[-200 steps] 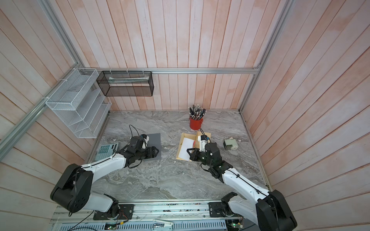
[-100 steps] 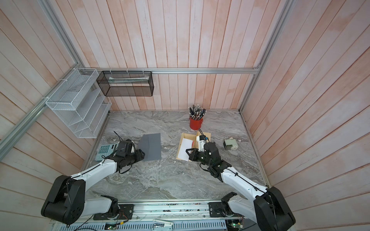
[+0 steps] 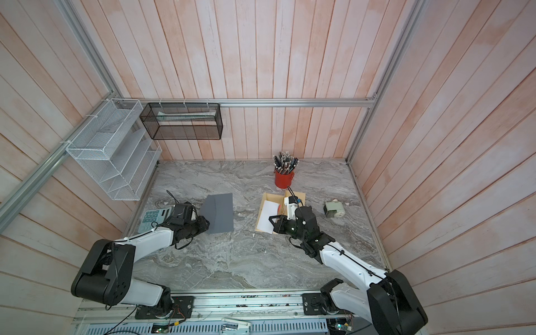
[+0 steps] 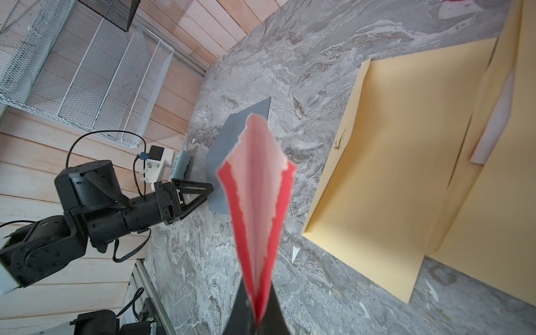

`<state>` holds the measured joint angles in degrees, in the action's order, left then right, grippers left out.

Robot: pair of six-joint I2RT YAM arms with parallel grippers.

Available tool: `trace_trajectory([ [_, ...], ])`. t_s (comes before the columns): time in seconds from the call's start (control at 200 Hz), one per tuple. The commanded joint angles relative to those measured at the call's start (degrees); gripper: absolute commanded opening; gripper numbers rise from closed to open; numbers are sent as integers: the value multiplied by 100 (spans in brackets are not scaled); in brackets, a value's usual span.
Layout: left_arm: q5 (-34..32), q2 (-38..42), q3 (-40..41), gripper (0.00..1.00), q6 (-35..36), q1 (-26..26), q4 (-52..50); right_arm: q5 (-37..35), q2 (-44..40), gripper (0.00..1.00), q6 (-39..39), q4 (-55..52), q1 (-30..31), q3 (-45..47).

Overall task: Fold the letter paper in half and place it into the envelope
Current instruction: Pick up the envelope from the center of the board.

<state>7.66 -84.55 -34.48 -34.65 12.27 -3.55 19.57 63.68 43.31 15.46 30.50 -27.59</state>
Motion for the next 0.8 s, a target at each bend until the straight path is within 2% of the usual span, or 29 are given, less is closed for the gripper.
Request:
trace_trajectory([
  [0.0,176,-190,-254,42,108,-65,335,28,-21,0,-7,133,33,-77],
  [0.15,231,-462,-390,41,150,-154,433,29,-3,0,-7,151,35,-71],
  [0.28,379,-672,-444,37,165,-280,547,29,21,0,-11,166,32,-75],
  [0.385,469,-802,-485,30,208,-340,607,29,63,0,-16,183,34,-92],
  [0.525,669,-839,-580,16,375,-348,620,36,110,0,-41,189,33,-113],
  [0.64,885,-733,-699,0,599,-348,533,21,117,0,-119,84,30,-178],
  [0.795,1277,-432,-1078,0,837,-252,-14,-32,95,0,-306,-167,35,-310],
])
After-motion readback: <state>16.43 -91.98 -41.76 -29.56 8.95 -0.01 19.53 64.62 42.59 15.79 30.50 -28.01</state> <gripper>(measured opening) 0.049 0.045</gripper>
